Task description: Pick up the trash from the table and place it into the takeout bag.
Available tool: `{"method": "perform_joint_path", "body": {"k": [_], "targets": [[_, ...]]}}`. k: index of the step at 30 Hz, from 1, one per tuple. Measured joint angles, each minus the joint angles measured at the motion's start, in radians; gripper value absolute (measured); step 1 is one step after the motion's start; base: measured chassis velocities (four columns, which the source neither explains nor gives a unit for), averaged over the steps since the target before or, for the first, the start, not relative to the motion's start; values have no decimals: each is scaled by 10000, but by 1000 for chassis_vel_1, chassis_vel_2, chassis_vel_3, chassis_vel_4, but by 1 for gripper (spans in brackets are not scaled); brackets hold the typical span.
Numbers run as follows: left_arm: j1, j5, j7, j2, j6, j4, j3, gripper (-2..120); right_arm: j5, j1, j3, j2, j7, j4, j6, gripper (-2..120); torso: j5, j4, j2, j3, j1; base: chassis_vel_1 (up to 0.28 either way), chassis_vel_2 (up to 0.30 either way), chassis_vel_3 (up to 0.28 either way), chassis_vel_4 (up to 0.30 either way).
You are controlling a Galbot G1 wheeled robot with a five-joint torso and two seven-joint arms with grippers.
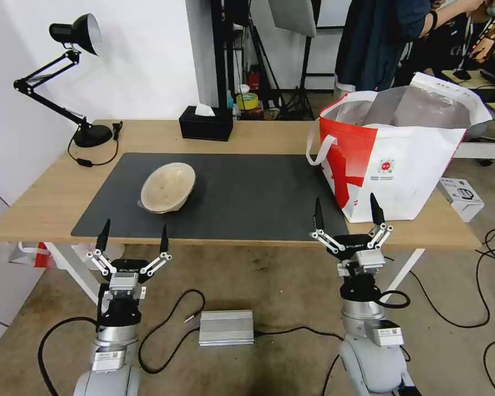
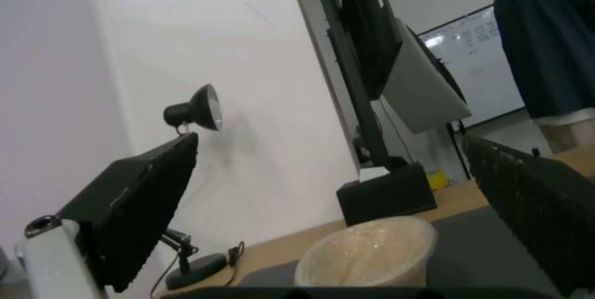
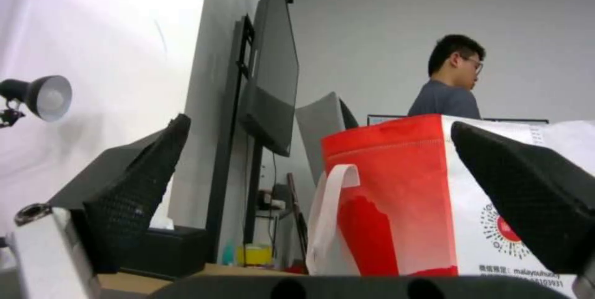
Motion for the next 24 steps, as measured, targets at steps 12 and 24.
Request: {"method": "perform_joint_path", "body": {"k": [12,24], "targets": [[-86,-21,15,0,31,66,4,100,-180,-168,18,234,-88,-374,683,100,0,0,0,0,0,0,0,0,0],[-121,-71,78,0,43,94,13,100,-388,-282,130,274,-68,-460,812,100,0,0,0,0,2,0,0,0,0]]}}
